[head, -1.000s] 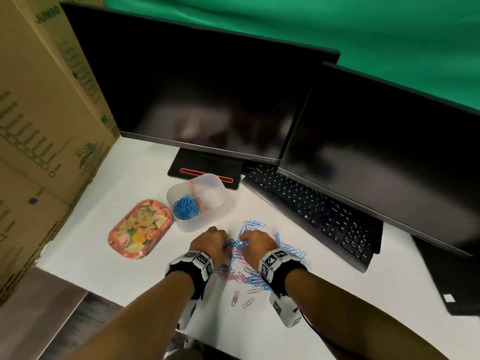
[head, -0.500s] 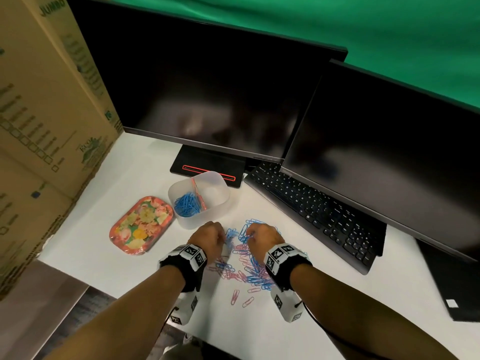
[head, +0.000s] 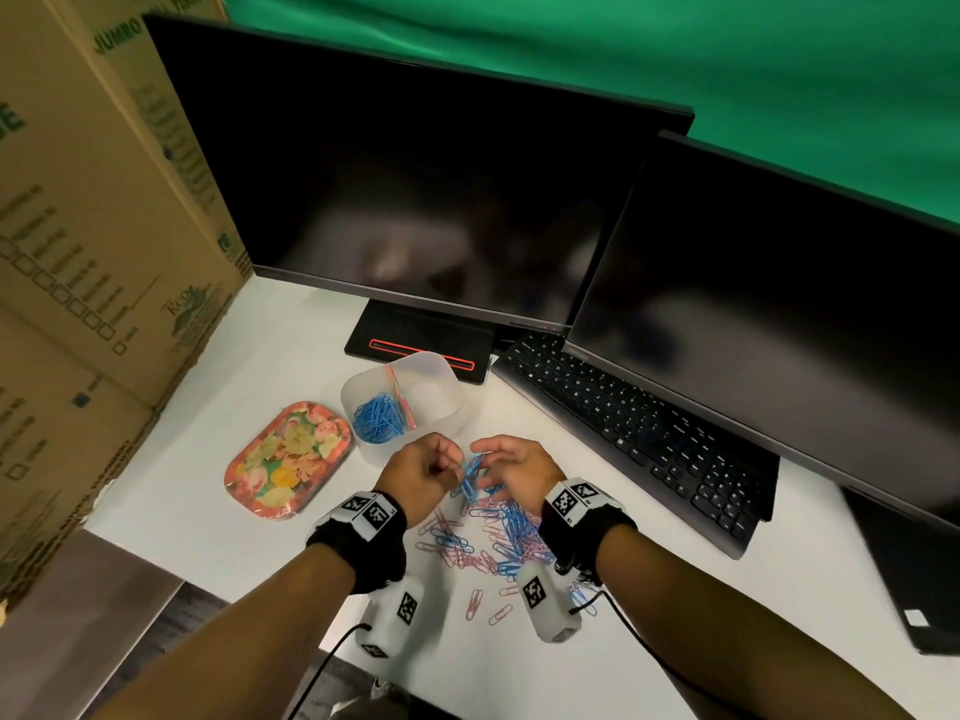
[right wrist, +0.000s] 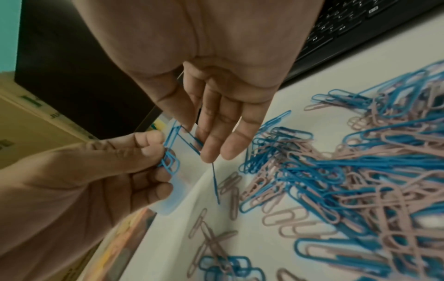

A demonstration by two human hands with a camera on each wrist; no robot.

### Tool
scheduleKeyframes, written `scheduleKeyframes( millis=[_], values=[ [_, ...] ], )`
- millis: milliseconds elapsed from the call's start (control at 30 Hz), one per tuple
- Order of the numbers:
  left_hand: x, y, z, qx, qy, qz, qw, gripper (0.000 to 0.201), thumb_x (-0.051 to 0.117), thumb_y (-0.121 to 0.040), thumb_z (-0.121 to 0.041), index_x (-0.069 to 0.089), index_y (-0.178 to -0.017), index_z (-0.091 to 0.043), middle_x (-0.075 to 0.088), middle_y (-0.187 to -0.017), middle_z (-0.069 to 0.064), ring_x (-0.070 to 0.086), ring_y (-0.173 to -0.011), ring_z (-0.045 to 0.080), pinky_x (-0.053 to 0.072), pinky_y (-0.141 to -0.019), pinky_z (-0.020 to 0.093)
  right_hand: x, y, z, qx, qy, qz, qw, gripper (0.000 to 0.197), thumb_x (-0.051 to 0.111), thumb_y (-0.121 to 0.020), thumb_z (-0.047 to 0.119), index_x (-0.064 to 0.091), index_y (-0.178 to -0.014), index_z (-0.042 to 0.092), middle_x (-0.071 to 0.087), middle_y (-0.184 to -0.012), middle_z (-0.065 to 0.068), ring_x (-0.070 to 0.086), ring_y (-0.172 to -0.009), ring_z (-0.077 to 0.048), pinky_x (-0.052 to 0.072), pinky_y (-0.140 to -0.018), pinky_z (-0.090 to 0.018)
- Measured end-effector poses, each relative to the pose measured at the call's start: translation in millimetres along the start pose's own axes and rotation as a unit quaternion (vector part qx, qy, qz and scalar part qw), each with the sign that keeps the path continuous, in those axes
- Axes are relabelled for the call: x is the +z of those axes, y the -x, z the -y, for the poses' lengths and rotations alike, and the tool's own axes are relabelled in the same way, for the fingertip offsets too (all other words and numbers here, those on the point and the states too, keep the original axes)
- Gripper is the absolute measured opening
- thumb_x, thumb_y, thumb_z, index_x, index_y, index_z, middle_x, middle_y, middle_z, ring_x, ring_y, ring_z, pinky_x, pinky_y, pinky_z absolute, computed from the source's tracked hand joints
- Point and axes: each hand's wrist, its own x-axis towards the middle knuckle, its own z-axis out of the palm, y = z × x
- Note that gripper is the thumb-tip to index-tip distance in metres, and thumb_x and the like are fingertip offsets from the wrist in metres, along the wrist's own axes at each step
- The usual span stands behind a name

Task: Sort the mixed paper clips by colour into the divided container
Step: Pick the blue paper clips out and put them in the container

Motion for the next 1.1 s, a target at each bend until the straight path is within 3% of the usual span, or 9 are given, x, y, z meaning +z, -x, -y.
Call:
scheduleKeyframes(
  millis=[100, 200, 300, 500, 600, 733, 900, 1033, 1100],
  values=[
    [-1.2, 0.0, -6.6, -0.015, 0.061, 0.005, 0.998, 0.032, 0.063, -0.082, 0.005, 0.059, -0.100, -0.021, 0.068, -0.073, 0.003, 0.063, -0.070, 0.016, 0.050, -0.080, 0.032, -0.7, 0.6, 5.2, -0.008, -0.019, 0.035, 0.999, 0.038, 0.048, -0.082, -0.012, 0.068, -0.104, 0.013, 0.066, -0.080, -0.001, 0.061, -0.068, -0.018, 0.046, -0.052, -0.023],
    [-2.6, -0.9, -15.0, -0.027, 0.123, -0.018, 0.992, 0.026, 0.060, -0.084, 0.008, 0.066, -0.097, -0.014, 0.069, -0.072, 0.003, 0.061, -0.063, 0.011, 0.049, -0.073, 0.027, 0.1, -2.5, 5.1, -0.028, -0.025, 0.042, 0.998, 0.024, 0.058, -0.084, -0.006, 0.067, -0.098, 0.011, 0.067, -0.079, -0.002, 0.059, -0.066, -0.015, 0.047, -0.054, -0.026],
    [-3.4, -1.6, -22.3, -0.036, 0.155, -0.034, 0.987, 0.021, 0.062, -0.085, 0.005, 0.070, -0.092, -0.013, 0.071, -0.079, 0.006, 0.062, -0.070, 0.016, 0.052, -0.074, 0.028, 0.0, -3.7, 9.8, -0.040, -0.038, 0.038, 0.998, 0.009, 0.066, -0.087, 0.004, 0.066, -0.095, 0.008, 0.067, -0.075, -0.004, 0.061, -0.058, -0.013, 0.050, -0.053, -0.023],
    [-8.9, 0.6, -40.5, -0.034, 0.221, -0.045, 0.974, 0.014, 0.057, -0.091, -0.002, 0.065, -0.092, -0.012, 0.060, -0.081, 0.008, 0.060, -0.076, 0.019, 0.056, -0.079, 0.036, -0.3, -5.6, 38.8, -0.054, -0.063, 0.023, 0.996, 0.019, 0.063, -0.089, 0.003, 0.061, -0.103, -0.010, 0.064, -0.069, -0.015, 0.066, -0.050, -0.013, 0.056, -0.052, -0.022],
    [-19.8, 5.8, -52.9, -0.043, 0.272, -0.022, 0.961, 0.009, 0.055, -0.093, -0.005, 0.059, -0.095, -0.012, 0.065, -0.083, 0.010, 0.065, -0.077, 0.023, 0.057, -0.083, 0.043, 3.3, -4.5, 57.9, -0.074, -0.052, 0.041, 0.995, 0.009, 0.063, -0.089, 0.002, 0.064, -0.094, -0.006, 0.065, -0.070, -0.016, 0.068, -0.052, -0.015, 0.057, -0.053, -0.022],
    [-41.2, 12.4, -62.7, -0.037, 0.276, -0.033, 0.960, 0.010, 0.056, -0.092, -0.002, 0.057, -0.096, -0.011, 0.068, -0.084, 0.017, 0.068, -0.072, 0.028, 0.060, -0.068, 0.037, 14.4, -7.5, 77.5, -0.108, 0.024, 0.025, 0.994, 0.009, 0.067, -0.086, 0.013, 0.069, -0.077, 0.012, 0.067, -0.065, -0.015, 0.063, -0.053, -0.023, 0.054, -0.051, -0.029],
    [-68.4, 11.9, -59.8, -0.022, 0.261, -0.082, 0.962, 0.010, 0.060, -0.087, 0.005, 0.062, -0.088, -0.006, 0.069, -0.077, 0.016, 0.067, -0.064, 0.028, 0.057, -0.056, 0.030, 26.9, -13.0, 95.1, -0.145, 0.085, -0.025, 0.985, 0.009, 0.069, -0.084, 0.027, 0.073, -0.088, 0.021, 0.058, -0.050, 0.008, 0.052, -0.043, -0.011, 0.046, -0.046, -0.025],
    [-88.3, 3.6, -56.3, -0.006, 0.247, -0.155, 0.956, 0.016, 0.058, -0.085, 0.010, 0.061, -0.082, -0.005, 0.066, -0.058, 0.003, 0.063, -0.053, 0.014, 0.056, -0.052, 0.023, 24.5, -10.6, 92.8, -0.147, 0.076, -0.019, 0.986, 0.012, 0.066, -0.086, 0.024, 0.073, -0.091, 0.016, 0.065, -0.065, 0.000, 0.056, -0.047, -0.013, 0.048, -0.048, -0.027],
    [-97.3, -5.0, -52.8, -0.009, 0.215, -0.176, 0.961, 0.019, 0.058, -0.085, 0.011, 0.060, -0.079, -0.007, 0.063, -0.061, 0.007, 0.061, -0.057, 0.016, 0.057, -0.053, 0.023, 20.5, -8.0, 85.0, -0.141, 0.076, -0.016, 0.987, 0.010, 0.064, -0.087, 0.022, 0.072, -0.090, 0.015, 0.066, -0.074, -0.006, 0.057, -0.051, -0.015, 0.048, -0.048, -0.027]
  ],
)
